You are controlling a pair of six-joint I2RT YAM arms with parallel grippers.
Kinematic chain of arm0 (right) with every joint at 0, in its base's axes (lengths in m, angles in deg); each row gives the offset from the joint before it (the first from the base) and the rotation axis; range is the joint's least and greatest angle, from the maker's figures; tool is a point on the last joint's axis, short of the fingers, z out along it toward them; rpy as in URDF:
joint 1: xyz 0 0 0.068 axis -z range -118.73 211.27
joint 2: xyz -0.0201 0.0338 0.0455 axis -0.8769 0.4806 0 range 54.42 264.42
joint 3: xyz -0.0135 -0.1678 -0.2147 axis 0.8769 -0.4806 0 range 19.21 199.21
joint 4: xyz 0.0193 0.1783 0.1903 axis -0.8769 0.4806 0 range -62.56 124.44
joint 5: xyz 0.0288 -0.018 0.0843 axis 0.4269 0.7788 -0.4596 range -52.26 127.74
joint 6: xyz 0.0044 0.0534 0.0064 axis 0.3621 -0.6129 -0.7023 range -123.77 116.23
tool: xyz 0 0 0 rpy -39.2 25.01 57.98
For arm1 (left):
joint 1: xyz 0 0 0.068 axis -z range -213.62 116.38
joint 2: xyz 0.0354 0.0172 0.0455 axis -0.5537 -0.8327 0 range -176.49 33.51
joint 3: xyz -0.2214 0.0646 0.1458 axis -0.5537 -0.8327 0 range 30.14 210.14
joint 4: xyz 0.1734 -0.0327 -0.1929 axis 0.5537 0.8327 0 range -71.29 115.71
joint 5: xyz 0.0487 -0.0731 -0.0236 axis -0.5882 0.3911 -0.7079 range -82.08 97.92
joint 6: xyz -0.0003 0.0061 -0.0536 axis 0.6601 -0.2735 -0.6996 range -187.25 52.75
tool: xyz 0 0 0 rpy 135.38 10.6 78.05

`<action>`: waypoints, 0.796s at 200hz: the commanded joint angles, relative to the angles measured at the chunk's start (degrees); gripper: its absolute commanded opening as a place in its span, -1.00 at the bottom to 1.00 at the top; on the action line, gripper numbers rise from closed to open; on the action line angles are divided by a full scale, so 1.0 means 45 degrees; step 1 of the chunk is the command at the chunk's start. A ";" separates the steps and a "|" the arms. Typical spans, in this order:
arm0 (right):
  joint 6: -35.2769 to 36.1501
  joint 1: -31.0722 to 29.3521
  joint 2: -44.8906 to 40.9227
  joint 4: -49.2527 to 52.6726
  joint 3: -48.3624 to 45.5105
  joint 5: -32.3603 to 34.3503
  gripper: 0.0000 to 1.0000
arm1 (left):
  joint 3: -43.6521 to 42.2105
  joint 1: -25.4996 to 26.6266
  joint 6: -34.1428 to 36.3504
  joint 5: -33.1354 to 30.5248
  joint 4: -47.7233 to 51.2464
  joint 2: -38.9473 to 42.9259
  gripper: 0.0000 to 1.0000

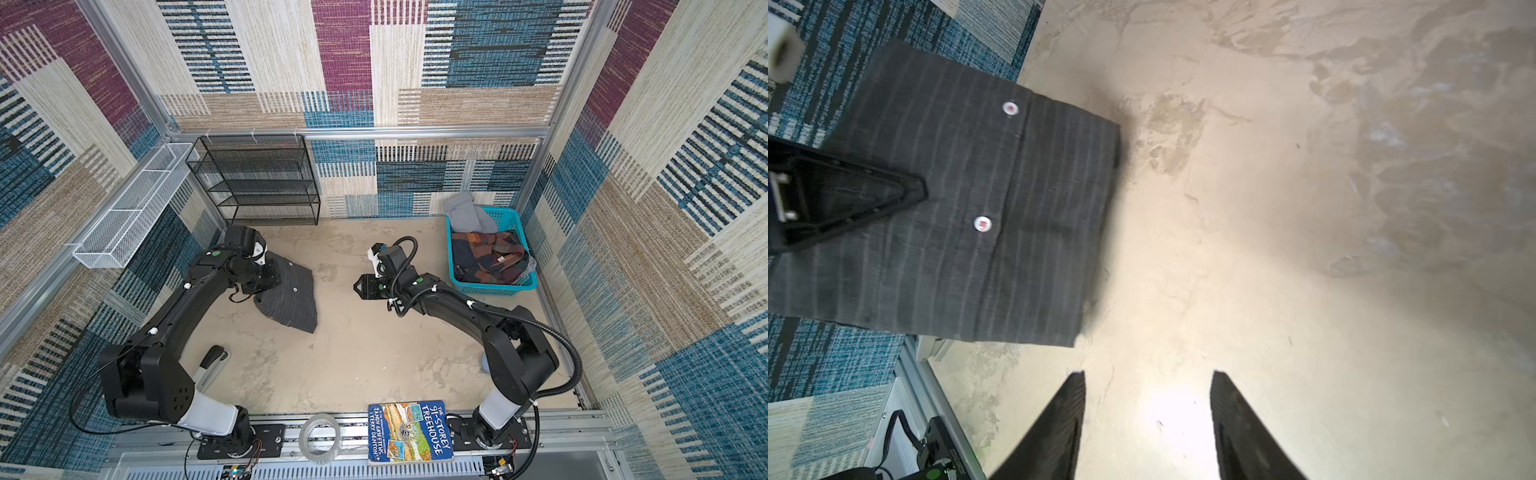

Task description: Fold and stack the long sleeve shirts

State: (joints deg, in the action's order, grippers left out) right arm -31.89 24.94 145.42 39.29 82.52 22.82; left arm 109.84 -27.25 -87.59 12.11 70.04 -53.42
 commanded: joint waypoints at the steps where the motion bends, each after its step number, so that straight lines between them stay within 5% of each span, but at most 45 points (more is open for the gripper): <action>1: 0.0251 0.0028 -0.0877 -0.0514 -0.0613 0.0623 0.04 | 0.1401 0.0461 0.1204 -0.3321 0.2840 -0.0204 -1.00; 91: 0.0067 0.0352 -0.3498 -0.0762 -0.2952 0.1070 0.04 | 0.5048 0.3710 0.2136 -1.3097 0.7776 -0.4640 -1.00; 159: -0.0202 0.0659 -0.4925 -0.0761 -0.4151 0.1260 0.04 | 0.8448 0.6728 -0.0705 -1.4953 1.1201 -0.9880 -1.00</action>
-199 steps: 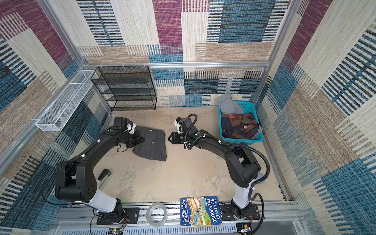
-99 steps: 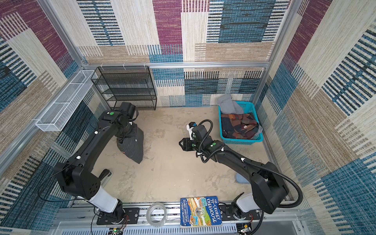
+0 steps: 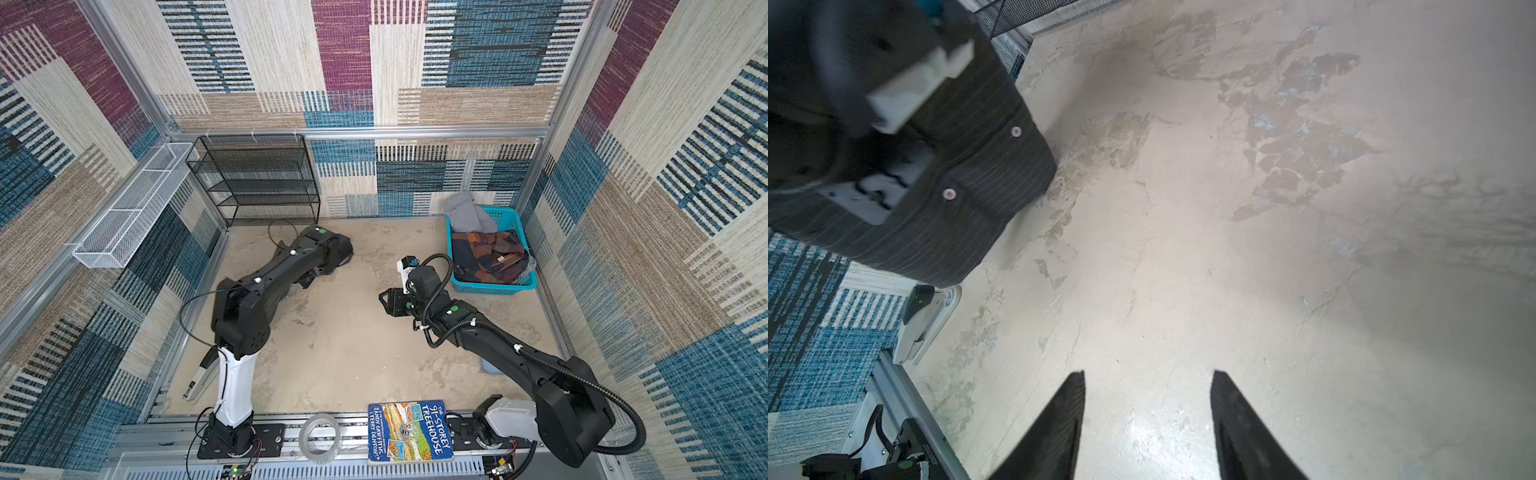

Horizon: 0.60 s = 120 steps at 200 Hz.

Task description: Fold and stack the long sleeve shirts

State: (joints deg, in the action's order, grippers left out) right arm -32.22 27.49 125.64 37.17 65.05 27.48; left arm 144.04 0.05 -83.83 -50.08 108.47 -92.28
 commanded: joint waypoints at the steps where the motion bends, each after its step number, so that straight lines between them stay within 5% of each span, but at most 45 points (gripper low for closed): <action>1: -0.0126 0.0088 -0.0571 -0.0270 -0.0278 0.0228 0.04 | 0.0882 0.0711 -0.1555 -0.1115 0.2657 -0.1303 -1.00; 45: -0.0126 0.0477 -0.1866 0.0106 -0.0788 0.0414 0.07 | 0.2575 0.2254 -0.2152 0.0112 0.2652 -0.3308 -1.00; 85: -0.0041 0.0629 -0.1925 0.0264 -0.0739 0.0352 0.08 | 0.4340 0.2758 -0.2665 0.2070 0.2645 -0.3976 0.04; 120: 0.0051 0.0648 -0.1777 0.0512 -0.0347 0.0558 0.08 | 0.6699 0.2928 -0.2820 0.4284 0.2621 -0.4117 0.38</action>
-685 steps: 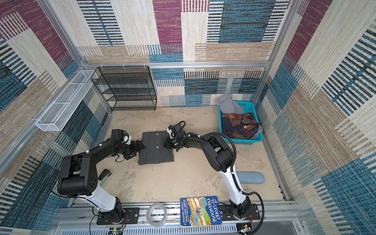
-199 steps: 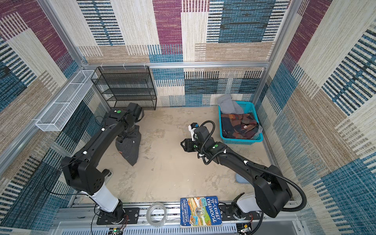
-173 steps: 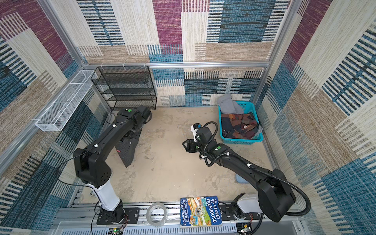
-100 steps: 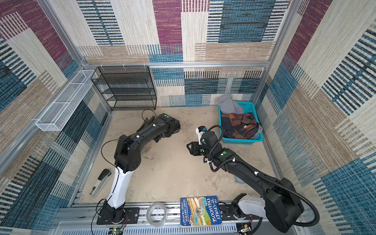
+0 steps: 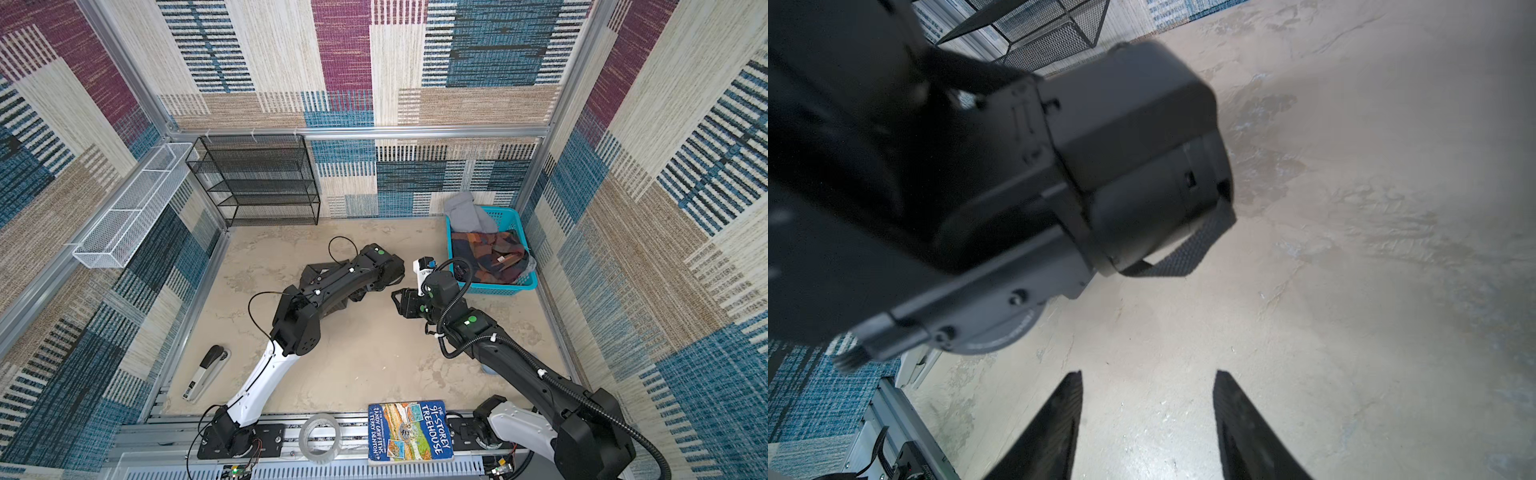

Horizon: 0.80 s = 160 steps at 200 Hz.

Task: Fold and stack the long sleeve shirts
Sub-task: 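Flip the held shirt over with the left gripper and lay it collar-up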

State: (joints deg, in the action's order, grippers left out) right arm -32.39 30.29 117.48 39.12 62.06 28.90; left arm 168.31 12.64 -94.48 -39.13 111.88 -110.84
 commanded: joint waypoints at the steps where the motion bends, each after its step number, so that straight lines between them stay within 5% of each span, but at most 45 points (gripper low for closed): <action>1: 0.0090 0.0028 0.0041 0.0089 0.0320 0.0263 0.08 | 0.1376 0.0150 -0.0445 0.1905 0.1859 0.0018 0.38; 37: 0.0236 0.0029 0.0088 0.0889 0.0942 0.1011 0.08 | 0.3969 0.0189 0.0053 0.4260 0.1586 0.0476 0.64; 80: 0.0228 0.0029 0.0581 0.1388 0.1718 0.1402 0.05 | 0.2213 -0.0062 -0.0024 0.5007 0.0515 0.2568 0.60; 92: 0.0228 0.0029 0.1049 0.1223 0.1870 0.1165 -0.04 | 0.0938 -0.0378 0.0002 0.5150 -0.0254 0.3661 0.41; 105: 0.0174 0.0004 0.1901 0.0970 0.2096 0.0756 -0.15 | -0.1093 -0.0984 0.0221 0.5768 -0.1718 0.5149 -0.03; 129: 0.0178 -0.0466 0.3892 0.0656 0.3158 0.0519 -0.24 | -0.5781 -0.2959 0.0534 0.8465 -0.5368 0.8114 -0.57; 160: 0.0380 -0.1052 0.6697 0.0643 0.5353 0.0418 -0.31 | -1.0980 -0.5375 0.0354 1.2366 -1.0160 1.0639 -0.84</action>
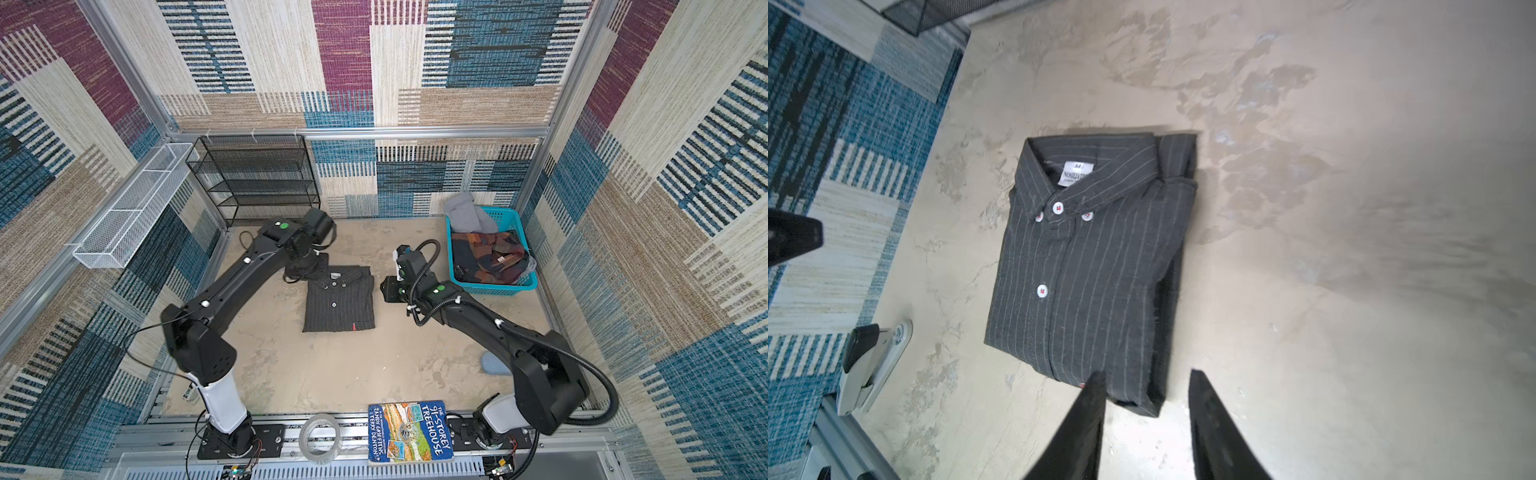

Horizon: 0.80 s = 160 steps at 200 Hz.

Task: Fold and stack the long sleeve shirts
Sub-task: 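Flip the held shirt over with the left gripper and lay it collar-up, then grasp the folded shirt's near edge with both grippers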

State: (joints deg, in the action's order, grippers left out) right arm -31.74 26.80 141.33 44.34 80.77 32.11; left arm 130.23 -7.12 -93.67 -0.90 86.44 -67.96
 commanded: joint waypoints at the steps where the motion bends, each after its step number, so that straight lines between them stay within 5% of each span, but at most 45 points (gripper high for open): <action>1: 0.0236 -0.0291 0.1472 -0.0536 0.1248 -0.0313 -0.31 | -0.2625 -0.1034 0.0161 0.3951 -0.4602 0.1164 -0.84; 52: -0.0045 -0.0500 0.4671 -0.1097 0.2868 -0.1243 -0.41 | -0.6388 -0.2298 -0.1223 0.6979 -0.8578 0.0636 -1.00; 113: -0.0196 -0.0417 0.6436 -0.1671 0.2310 -0.0362 -0.53 | -0.7967 -0.2667 -0.1299 0.5973 -0.9791 -0.0830 -1.00; 160: 0.0042 -0.0385 0.5837 -0.1479 0.2278 0.1392 -0.54 | -0.8200 -0.2791 -0.1234 0.5748 -0.9874 -0.0852 -1.00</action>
State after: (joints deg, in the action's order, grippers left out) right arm -32.18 24.92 169.48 36.36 91.09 32.33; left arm 93.73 -19.41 -99.18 27.80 41.54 -72.26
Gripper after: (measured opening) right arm 0.229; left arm 0.051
